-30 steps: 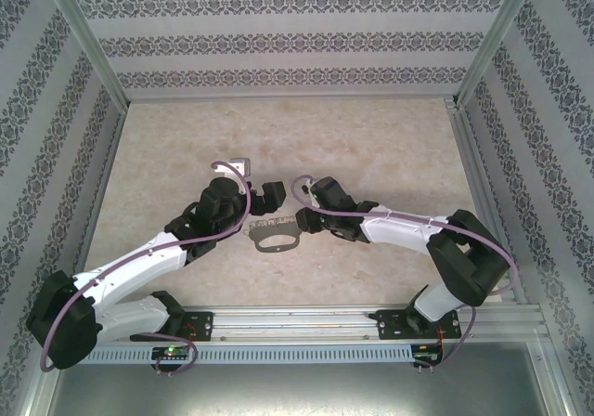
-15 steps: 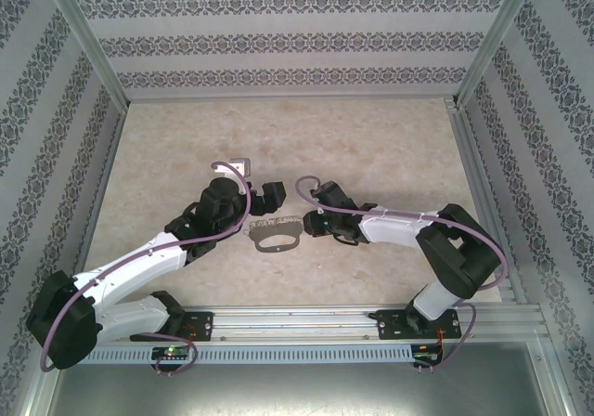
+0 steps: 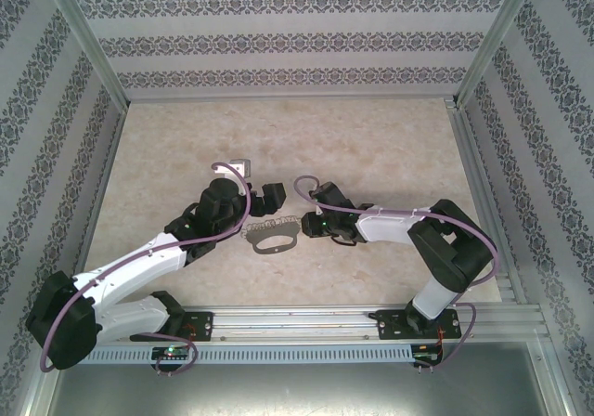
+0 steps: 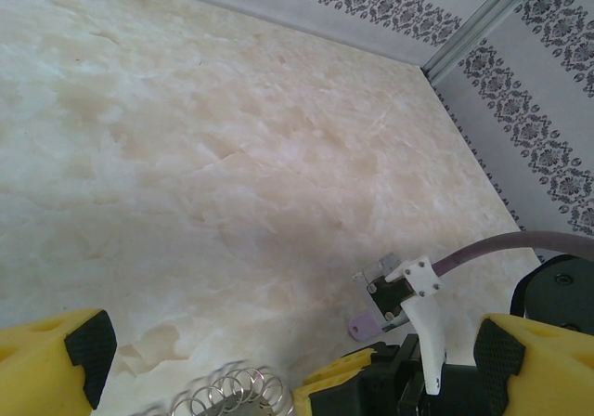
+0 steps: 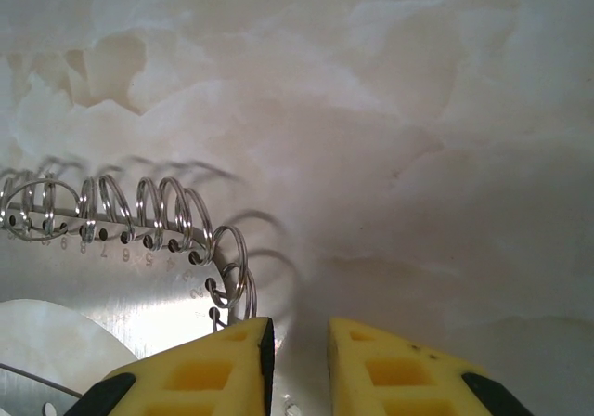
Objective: Put the keys on the keyring
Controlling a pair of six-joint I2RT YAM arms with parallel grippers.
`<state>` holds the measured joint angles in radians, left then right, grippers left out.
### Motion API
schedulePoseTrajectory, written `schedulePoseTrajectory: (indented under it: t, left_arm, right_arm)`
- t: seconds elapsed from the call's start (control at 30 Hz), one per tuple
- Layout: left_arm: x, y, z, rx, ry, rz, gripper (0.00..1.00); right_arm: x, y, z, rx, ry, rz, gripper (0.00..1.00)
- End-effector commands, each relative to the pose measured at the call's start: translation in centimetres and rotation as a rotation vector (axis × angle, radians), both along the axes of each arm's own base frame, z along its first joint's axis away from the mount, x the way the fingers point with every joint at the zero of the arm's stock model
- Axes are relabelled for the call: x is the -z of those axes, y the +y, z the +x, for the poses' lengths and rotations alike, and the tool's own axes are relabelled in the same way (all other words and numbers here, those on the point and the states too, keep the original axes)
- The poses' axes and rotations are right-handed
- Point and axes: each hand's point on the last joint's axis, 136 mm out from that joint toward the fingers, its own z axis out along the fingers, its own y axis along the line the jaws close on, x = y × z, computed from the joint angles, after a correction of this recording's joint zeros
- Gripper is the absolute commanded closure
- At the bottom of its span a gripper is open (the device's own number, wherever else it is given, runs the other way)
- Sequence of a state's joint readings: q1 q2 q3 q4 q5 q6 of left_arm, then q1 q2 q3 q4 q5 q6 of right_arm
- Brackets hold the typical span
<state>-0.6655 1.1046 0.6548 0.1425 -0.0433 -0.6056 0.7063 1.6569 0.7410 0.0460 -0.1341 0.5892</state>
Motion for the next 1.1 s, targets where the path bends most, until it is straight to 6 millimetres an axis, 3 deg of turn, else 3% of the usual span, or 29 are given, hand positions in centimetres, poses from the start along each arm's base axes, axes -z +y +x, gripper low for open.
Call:
schedulePoseTrajectory:
  t: [0.0,0.3,0.6,0.67,0.73,0.77,1.07]
  left_arm:
    - [-0.4,0.2,-0.2,0.007,-0.014,-0.016,0.00]
    - [3.5,-0.1,-1.3,0.018,0.123,-0.038,0.00]
    - [9.5,-3.7,-2.8,0.091,0.313,-0.092,0.00]
    - [10.5,-4.2,-3.1,0.089,0.338,-0.081,0.00]
    - [11.1,-4.6,-3.5,0.090,0.349,-0.078,0.00]
    - [11.3,-4.8,-3.7,0.090,0.354,-0.075,0.00]
    - [12.7,-5.4,-5.4,0.079,0.389,-0.030,0.00]
  right_arm:
    - [-1.0,0.3,0.3,0.013,-0.011,0.037,0.76]
    - [-2.7,-2.1,0.7,0.068,-0.077,0.027,0.65]
    - [-4.5,-5.1,1.1,0.118,-0.126,0.032,0.43]
    - [-5.0,-5.8,1.2,0.127,-0.141,0.026,0.31]
    - [-5.6,-6.4,1.3,0.131,-0.162,0.018,0.05]
    - [-5.9,-6.8,1.4,0.138,-0.179,0.011,0.02]
    - [-9.5,-9.5,2.3,0.213,-0.316,0.005,0.02]
